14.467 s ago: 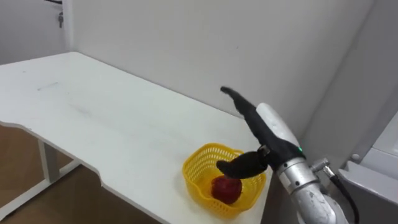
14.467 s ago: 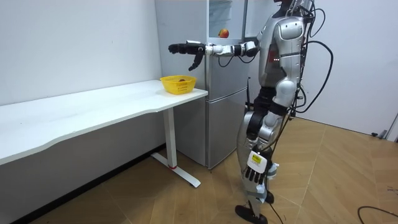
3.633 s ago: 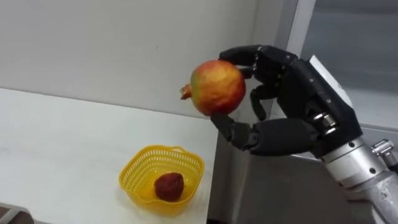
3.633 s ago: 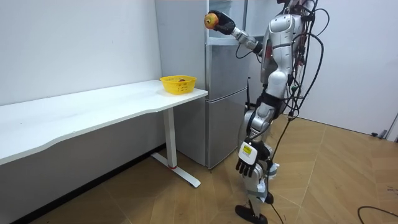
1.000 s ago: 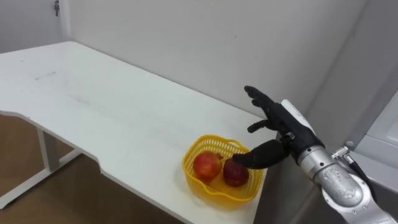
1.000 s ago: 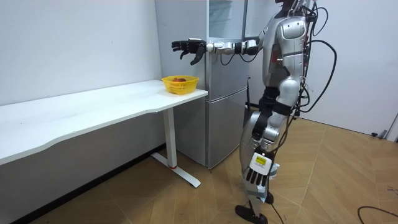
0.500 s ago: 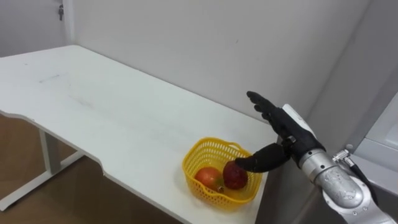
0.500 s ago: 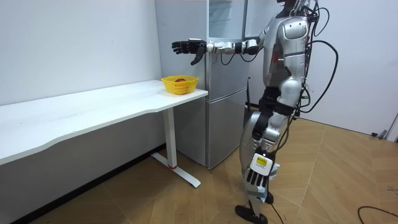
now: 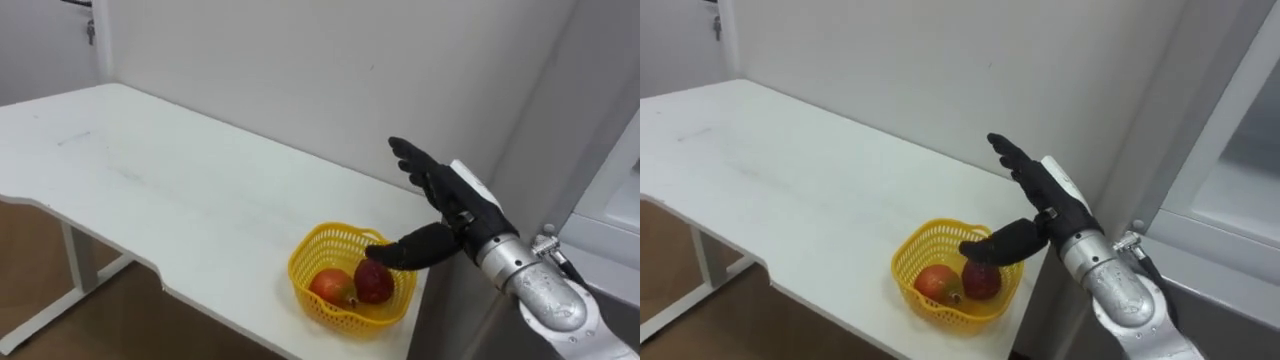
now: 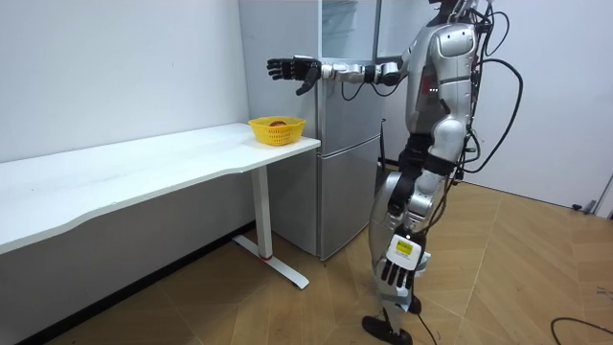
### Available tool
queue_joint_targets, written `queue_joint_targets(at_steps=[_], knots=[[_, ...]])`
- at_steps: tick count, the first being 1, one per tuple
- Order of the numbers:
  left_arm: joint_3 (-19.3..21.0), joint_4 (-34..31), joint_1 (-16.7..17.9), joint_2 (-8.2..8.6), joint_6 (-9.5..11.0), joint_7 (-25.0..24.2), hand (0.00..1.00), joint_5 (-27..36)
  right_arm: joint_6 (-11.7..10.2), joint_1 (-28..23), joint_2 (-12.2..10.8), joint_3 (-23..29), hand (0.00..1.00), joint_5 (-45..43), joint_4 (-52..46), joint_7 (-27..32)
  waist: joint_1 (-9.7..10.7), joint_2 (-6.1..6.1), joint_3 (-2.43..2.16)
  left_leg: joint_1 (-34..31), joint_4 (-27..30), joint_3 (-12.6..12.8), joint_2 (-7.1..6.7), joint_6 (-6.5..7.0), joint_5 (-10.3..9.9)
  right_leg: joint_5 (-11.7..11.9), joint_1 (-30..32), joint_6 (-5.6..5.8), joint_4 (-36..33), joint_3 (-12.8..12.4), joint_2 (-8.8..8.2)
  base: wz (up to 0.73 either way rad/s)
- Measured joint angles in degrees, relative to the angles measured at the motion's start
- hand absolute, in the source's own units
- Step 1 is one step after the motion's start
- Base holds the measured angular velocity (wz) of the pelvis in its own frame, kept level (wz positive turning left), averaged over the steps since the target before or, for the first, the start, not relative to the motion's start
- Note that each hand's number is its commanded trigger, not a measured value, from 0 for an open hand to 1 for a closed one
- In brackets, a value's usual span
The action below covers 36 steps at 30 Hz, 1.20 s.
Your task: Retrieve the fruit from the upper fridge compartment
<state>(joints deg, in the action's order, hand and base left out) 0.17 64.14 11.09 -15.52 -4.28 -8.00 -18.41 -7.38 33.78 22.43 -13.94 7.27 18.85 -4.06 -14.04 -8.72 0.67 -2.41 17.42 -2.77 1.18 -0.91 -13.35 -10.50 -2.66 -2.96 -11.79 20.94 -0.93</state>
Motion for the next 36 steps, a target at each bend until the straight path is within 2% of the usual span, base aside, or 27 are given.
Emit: queue_joint_targets(at_steps=[1, 2, 3, 5, 7, 11, 12, 16, 19, 20, 23, 26, 29, 34, 36], knots=[[0.74, -0.01, 0.30, 0.52, 0.08, -0.11, 0.00, 0.06, -0.12, -0.92, 0.00, 0.38, 0.00, 1.17, -3.38, -0.27, -0.01, 0.88, -0.06, 0.35, -0.10, 0.47, 0.08, 0.01, 0.00, 0.00, 0.01, 0.00, 0.00, -0.42, 0.02, -0.21], [0.74, -0.01, 0.39, 0.66, 0.13, -0.21, 0.00, 0.11, -0.12, -1.50, 0.00, 0.58, 0.00, 1.80, -4.97, -0.33, 0.00, 1.03, -0.18, 0.76, -0.13, 0.73, 0.11, 0.01, 0.00, 0.00, -0.09, 0.00, 0.00, -0.63, 0.02, -0.21], [0.78, -0.02, 0.48, 0.83, 0.18, -0.45, 0.00, 0.21, -0.13, -2.91, 0.00, 0.69, 0.00, 2.64, -8.06, -0.40, 0.05, 1.84, -0.09, 1.29, -0.33, 1.08, 0.17, 0.02, 0.00, 0.00, -0.33, 0.00, 0.04, -1.08, 0.07, -0.15], [0.73, -0.06, 0.47, 0.99, 0.38, -0.45, 0.00, 0.22, -0.05, -5.59, -0.12, 0.68, 0.00, 2.67, -12.36, -0.82, 0.28, 2.33, -0.35, 1.90, -0.77, 1.81, 0.31, 0.02, 0.00, 0.00, -0.47, 0.00, 0.00, -1.86, 0.19, -0.21], [0.74, -0.01, 0.35, 1.33, 0.62, -0.39, 0.00, 0.21, -0.05, -8.08, -0.15, 0.60, 0.00, 2.57, -15.84, -1.68, 0.56, 2.88, -0.32, 2.27, -1.04, 2.59, 0.45, 0.02, 0.00, 0.00, -0.45, 0.00, -0.01, -2.58, 0.24, -0.22], [-0.09, -0.17, 0.55, 2.10, 0.85, 0.02, 0.00, 0.44, 0.05, -11.44, -1.11, 0.28, 0.00, 2.51, -20.53, -2.44, 1.48, 4.12, 0.23, 4.07, -2.33, 4.91, 0.71, 0.05, 0.00, 0.00, -0.30, 0.00, -0.82, -4.83, 0.35, -0.31], [-0.95, -0.17, 0.49, 2.14, 0.86, 0.07, 0.00, 0.43, 0.05, -12.07, -1.67, -0.04, 0.00, 2.52, -21.78, -2.52, 1.75, 4.21, 0.15, 4.24, -3.00, 5.73, 0.83, 0.05, -0.01, 0.00, -0.23, 0.00, -0.82, -5.35, 0.46, -0.30], [-1.53, -0.24, 0.38, 2.14, 1.25, -0.35, 0.00, 0.23, 0.05, -14.05, -2.84, -0.04, 0.00, 2.52, -25.31, -4.54, 3.71, 4.43, 0.12, 4.66, -2.67, 6.05, 1.02, 0.04, -0.02, 0.03, -0.13, -0.06, -0.71, -6.66, 0.83, -0.12], [-1.72, -0.15, 0.50, 2.14, 2.14, -1.35, 0.00, 0.29, -0.01, -15.74, -2.96, -0.07, 0.00, 2.58, -28.72, -6.58, 4.40, 4.93, -0.17, 5.06, -2.70, 6.72, 1.16, 0.03, -0.02, 0.04, -0.23, -0.07, -0.75, -7.05, 0.93, -0.09], [-2.13, -0.09, 0.46, 2.14, 2.30, -1.50, 0.00, 0.36, -0.03, -15.94, -2.97, -0.07, 0.00, 3.01, -29.15, -7.01, 4.60, 5.10, -0.43, 5.26, -2.76, 6.91, 1.18, 0.03, -0.02, 0.04, -0.31, -0.07, -0.77, -7.31, 0.94, -0.13], [-2.76, 0.00, 0.42, 2.14, 2.70, -1.41, 0.00, 0.48, -0.03, -16.69, -3.29, 0.03, 0.00, 4.11, -29.64, -7.92, 5.17, 5.66, -0.54, 6.05, -3.24, 7.68, 1.27, 0.03, -0.02, 0.04, -0.36, -0.08, -0.84, -8.16, 1.06, -0.12], [-2.73, 0.00, 0.87, 2.23, 2.97, -0.87, 0.00, 0.79, -0.01, -20.68, -4.98, 0.21, 0.00, 4.06, -32.71, -9.40, 6.33, 5.88, -0.70, 6.12, -3.55, 8.11, 1.30, 0.04, -0.06, 0.03, -0.18, -0.09, -0.82, -8.59, 1.10, -0.06], [-2.49, 0.17, 1.47, 2.75, 2.98, 0.01, 0.00, 0.80, 0.02, -23.50, -6.51, 2.53, 0.00, 4.27, -35.23, -10.39, 7.37, 5.93, -0.71, 5.97, -3.75, 8.81, 1.30, 0.06, -0.06, 0.03, 0.39, -0.09, -1.02, -9.43, 1.15, -0.13], [-2.05, 0.13, 1.64, 3.40, 3.23, 0.31, 0.00, 0.85, -0.02, -29.39, -6.64, 6.51, 0.00, 5.91, -38.83, -10.73, 8.88, 6.13, -0.74, 6.38, -3.93, 9.34, 1.28, 0.18, -0.13, 0.04, 0.74, -0.04, -1.27, -9.98, 1.20, -0.07], [-2.05, 0.11, 1.89, 3.48, 3.42, 0.35, 0.00, 0.87, -0.04, -32.51, -6.48, 6.90, 0.00, 5.75, -39.43, -11.08, 9.44, 6.76, -0.81, 6.73, -3.93, 10.08, 1.52, 0.16, -0.41, 0.04, 0.73, -0.04, -1.17, -10.56, 1.42, -0.14]])
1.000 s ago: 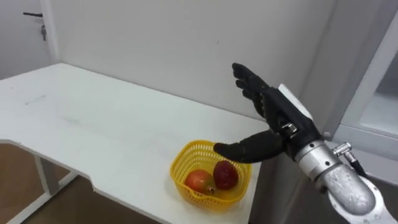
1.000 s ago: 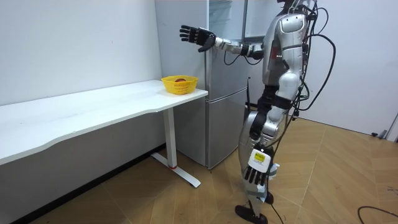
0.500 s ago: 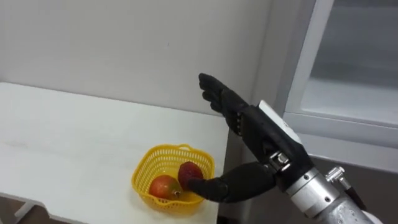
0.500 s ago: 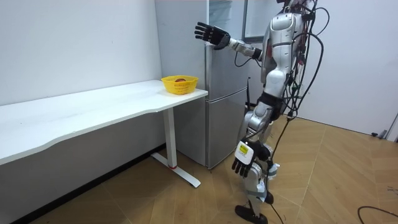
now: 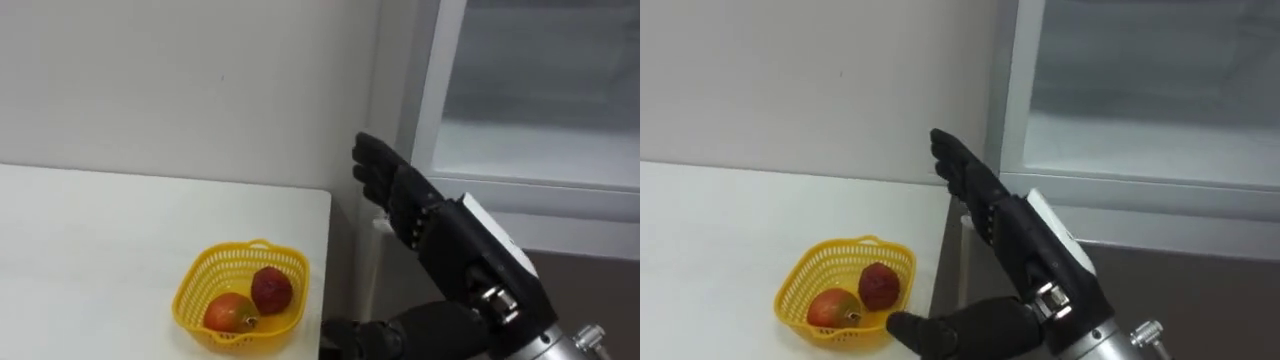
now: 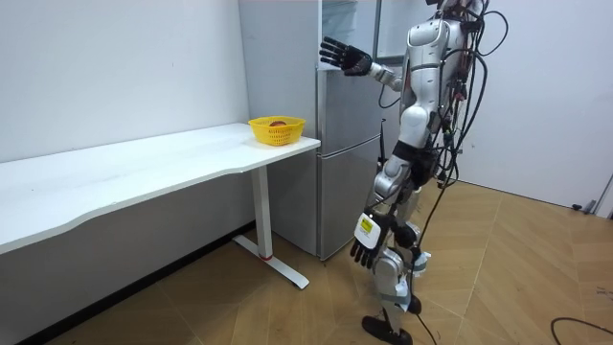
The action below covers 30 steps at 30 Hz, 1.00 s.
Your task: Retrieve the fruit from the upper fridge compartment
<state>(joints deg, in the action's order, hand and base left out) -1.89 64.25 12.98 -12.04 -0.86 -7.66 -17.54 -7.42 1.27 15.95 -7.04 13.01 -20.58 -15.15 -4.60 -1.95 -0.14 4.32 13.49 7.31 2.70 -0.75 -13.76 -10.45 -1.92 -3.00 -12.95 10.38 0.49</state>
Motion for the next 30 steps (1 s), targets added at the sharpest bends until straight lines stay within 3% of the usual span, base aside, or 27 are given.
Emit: queue_joint_targets(at_steps=[5, 13, 19, 20, 24, 26, 30], knots=[[0.18, 0.01, 0.12, 0.10, 0.48, 0.13, 0.00, 1.19, -0.04, -2.64, -0.01, 1.23, 0.00, -1.02, -2.01, -0.01, 1.19, 1.39, 0.11, 0.10, -0.08, 1.97, 0.36, -0.05, -0.36, -0.04, 0.95, -0.01, -0.75, -2.52, 0.57, -0.23], [0.65, -0.09, 1.25, 0.32, 1.64, 0.98, 0.00, 1.15, -0.87, -6.98, -0.68, 7.09, 0.00, -2.35, -3.43, 3.84, 4.00, 1.53, -0.01, 0.39, -0.06, 3.61, 0.50, -0.06, -0.36, 0.00, 1.16, -0.02, -0.62, -4.28, 0.86, -0.12], [0.55, 1.22, 2.03, 0.41, 1.90, 1.75, 0.00, 1.22, -1.88, -10.30, -2.71, 8.47, 0.00, -4.62, -4.49, 7.02, 6.00, 1.58, 0.00, 1.02, -0.05, 5.25, 0.60, -0.06, -0.35, 0.01, 1.13, 0.00, -0.65, -5.70, 1.10, -0.13], [0.46, 1.59, 2.09, 0.44, 2.01, 2.38, 0.00, 1.27, -2.43, -11.05, -2.75, 8.52, 0.00, -4.51, -4.44, 7.63, 6.28, 1.77, 0.14, 1.32, -0.13, 5.55, 0.64, -0.06, -0.36, 0.01, 1.21, 0.00, -0.41, -5.81, 1.27, -0.06], [0.21, 2.41, 2.17, 1.08, 2.11, 3.73, 0.00, 1.76, -5.17, -14.31, -3.36, 8.50, 0.00, -4.96, -3.80, 9.68, 7.34, 2.35, -0.14, 1.37, -0.42, 6.27, 0.77, -0.10, -0.46, 0.21, 1.20, 0.13, 0.32, -6.08, 1.60, -0.02], [-0.32, 2.58, 2.15, 1.17, 2.11, 3.85, 0.00, 2.29, -5.05, -16.27, -3.62, 8.54, 0.00, -4.99, -3.01, 10.37, 7.69, 2.85, -0.42, 1.34, -1.19, 6.47, 0.84, -0.08, -0.66, 0.24, 1.76, 0.18, 0.09, -6.26, 1.60, -0.07], [-1.01, 2.70, 2.15, 1.51, 2.13, 4.98, 0.00, 2.29, -3.65, -18.40, -3.89, 8.87, 0.00, -4.99, -1.67, 11.70, 8.68, 3.66, -0.34, 1.39, -1.84, 7.83, 0.78, -0.07, -0.65, 0.34, 2.40, 0.26, -0.96, -7.37, 1.71, -0.17]])
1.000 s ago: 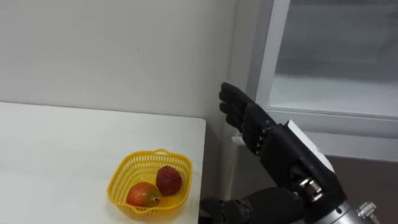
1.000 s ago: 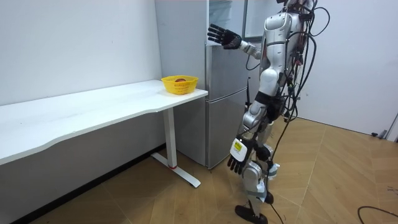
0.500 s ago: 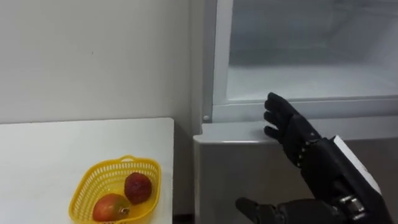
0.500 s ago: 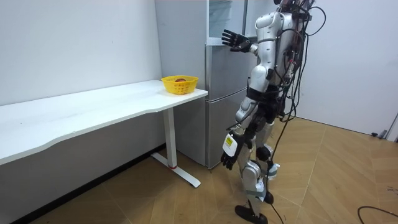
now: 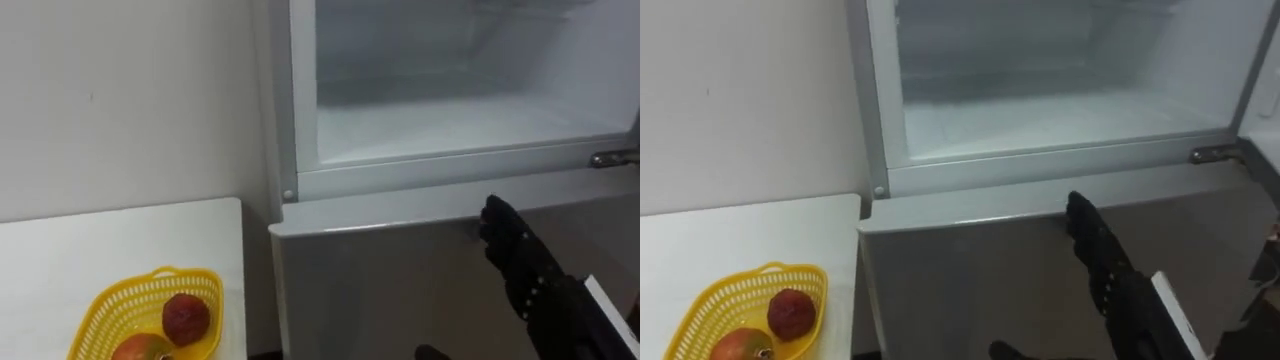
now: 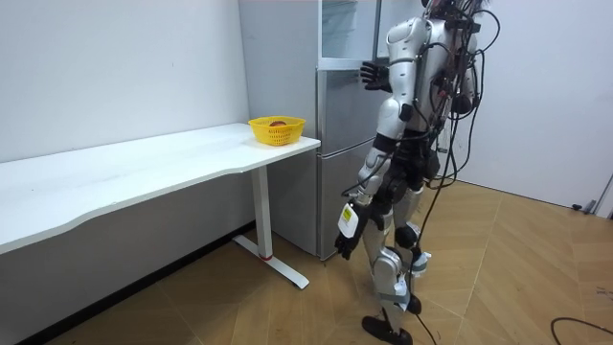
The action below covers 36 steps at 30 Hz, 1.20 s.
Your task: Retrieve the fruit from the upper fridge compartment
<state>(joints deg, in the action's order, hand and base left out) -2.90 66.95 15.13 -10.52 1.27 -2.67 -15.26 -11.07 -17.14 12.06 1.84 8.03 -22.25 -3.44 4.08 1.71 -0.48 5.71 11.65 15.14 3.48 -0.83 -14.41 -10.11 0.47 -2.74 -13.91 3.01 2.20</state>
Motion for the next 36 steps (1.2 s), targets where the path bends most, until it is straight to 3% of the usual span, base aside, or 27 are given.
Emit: queue_joint_targets(at_steps=[10, 16, 26, 29, 36], knots=[[-0.70, -0.47, -0.14, -0.01, 0.05, -0.18, 0.00, 0.01, 0.08, -0.92, -0.21, 0.12, 0.00, 3.46, 1.12, 3.84, 0.66, -0.03, 0.22, 0.00, -0.03, 1.55, -0.07, 0.01, 0.00, -0.02, 1.73, 0.06, -0.55, -1.27, 0.04, -0.10], [-0.84, -0.55, -0.40, 0.00, 0.10, -0.12, 0.00, 0.08, 0.04, -2.04, -1.42, 1.91, 0.00, 12.18, 6.08, 6.67, 1.11, -0.63, 0.17, -0.03, -0.19, 1.55, -0.09, 0.01, 0.01, -0.04, 1.79, 0.09, -0.58, -1.41, -0.09, 0.00], [-0.44, -1.68, 0.69, -0.16, 0.69, 0.03, 0.00, 2.23, 0.02, -3.46, -1.75, 6.45, 0.00, 22.22, 22.39, 18.75, 2.27, -0.88, 0.17, 0.10, -0.29, 1.91, -0.14, 0.01, 0.01, -0.05, 1.92, 0.11, -0.46, -1.82, -0.02, -0.02], [0.86, -2.26, 1.93, -0.13, 0.52, 0.00, 0.00, 2.23, 0.02, -3.27, -3.48, 10.56, 0.00, 23.49, 22.92, 23.12, 3.48, -1.15, 0.27, 0.00, -0.26, 1.15, -0.19, 0.01, 0.01, -0.08, 1.46, 0.17, 0.03, -1.08, -0.04, 0.09], [3.79, -6.48, 3.18, -0.07, 0.51, 1.85, 0.00, 2.28, -0.78, -0.96, -2.83, 18.13, 0.00, 27.20, 22.91, 35.91, 3.91, -2.48, 0.38, 0.04, -0.19, 0.45, -0.27, 0.03, 0.03, -0.20, 1.20, 0.27, 0.04, -0.50, 0.03, 0.07]])
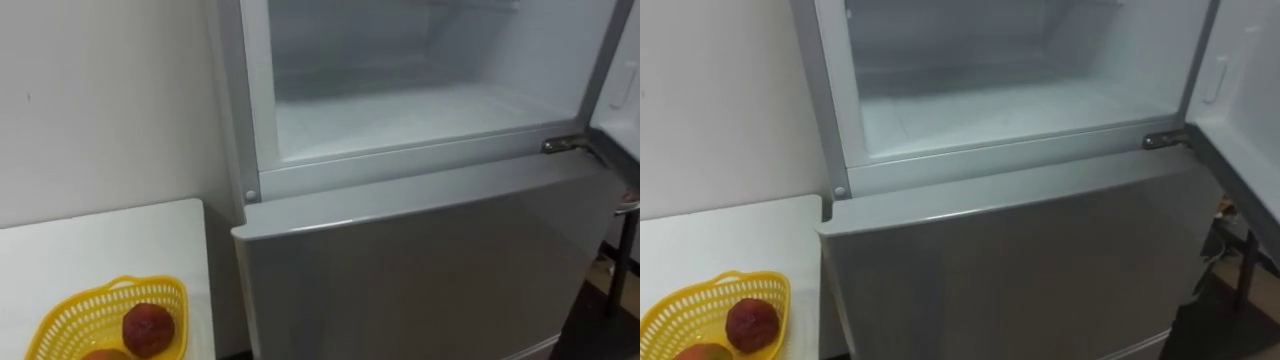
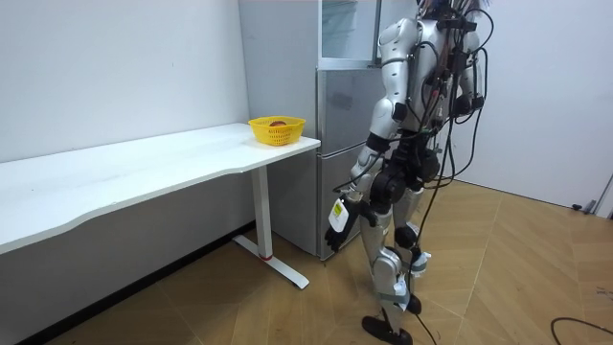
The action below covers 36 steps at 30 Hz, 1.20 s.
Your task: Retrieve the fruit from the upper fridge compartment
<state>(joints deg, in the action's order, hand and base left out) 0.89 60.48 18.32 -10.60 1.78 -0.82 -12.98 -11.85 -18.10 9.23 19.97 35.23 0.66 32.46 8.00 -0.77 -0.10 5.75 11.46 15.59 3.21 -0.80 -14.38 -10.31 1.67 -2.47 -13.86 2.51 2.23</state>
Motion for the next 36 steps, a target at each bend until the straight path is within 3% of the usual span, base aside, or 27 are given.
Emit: queue_joint_targets(at_steps=[6, 14, 19, 23, 26, 34, 36], knots=[[0.54, -0.15, 0.09, -0.14, 0.49, 0.67, 0.00, -0.01, -1.43, 1.45, 0.40, 2.46, 0.00, 0.03, -0.21, 8.77, -0.02, -0.45, 0.00, 0.03, 0.02, 0.03, -0.06, 0.00, 0.00, 0.01, 0.02, 0.02, 0.00, -0.21, 0.01, 0.00], [1.31, 0.01, -0.08, -0.17, 1.39, 0.57, 0.00, -0.03, -2.72, 2.85, 2.70, 3.78, 0.00, -1.96, -2.59, 14.32, -0.43, -0.64, 0.05, -0.17, -0.10, -0.11, -0.10, 0.00, 0.00, -0.17, 0.30, 0.05, -0.11, -0.23, 0.05, 0.00], [3.60, 0.39, -0.07, -0.16, 1.54, 0.15, 0.00, -0.12, -3.11, 4.68, 3.94, 5.95, 0.00, -5.87, -7.63, 15.64, -0.39, -1.31, 0.10, -0.07, -0.16, -0.27, -0.23, 0.00, 0.00, -0.74, 0.41, 0.08, -0.87, -0.50, 0.05, 0.03], [3.53, 0.18, -0.09, -0.57, 1.78, 0.54, 0.00, -0.07, -3.19, 7.32, 7.99, 6.43, 0.00, -8.81, -9.99, 16.72, -0.29, -2.49, 0.23, -0.06, -0.16, -0.43, -0.20, 0.00, 0.00, -0.68, 0.26, 0.03, -0.71, -0.02, 0.01, 0.01], [3.53, 0.17, -0.06, -0.95, 1.99, 1.11, 0.00, -0.08, -3.68, 9.06, 9.24, 7.63, 0.00, -8.82, -11.28, 16.94, -0.50, -3.17, 0.22, -0.08, -0.16, -0.47, -0.17, 0.00, 0.00, -0.63, 0.10, 0.02, -0.42, 0.07, 0.02, 0.02], [3.99, 2.67, -0.22, -0.86, 2.29, 0.60, 0.00, -0.03, -3.01, 9.09, 9.70, 8.70, 0.00, -9.24, -14.21, 17.68, -0.75, -3.07, 0.09, -0.02, -0.36, -0.95, -0.19, -0.01, 0.01, -0.49, -0.43, 0.07, -0.03, 1.03, -0.12, 0.03], [5.82, 2.65, -0.41, 0.15, 2.29, 0.24, 0.00, -0.13, -2.06, 9.10, 9.68, 8.61, 0.00, -9.25, -15.66, 17.68, -1.14, -2.64, 0.08, -0.03, -0.43, -1.63, -0.28, -0.01, 0.00, -0.49, -0.38, 0.08, -0.09, 1.19, -0.18, -0.03]])
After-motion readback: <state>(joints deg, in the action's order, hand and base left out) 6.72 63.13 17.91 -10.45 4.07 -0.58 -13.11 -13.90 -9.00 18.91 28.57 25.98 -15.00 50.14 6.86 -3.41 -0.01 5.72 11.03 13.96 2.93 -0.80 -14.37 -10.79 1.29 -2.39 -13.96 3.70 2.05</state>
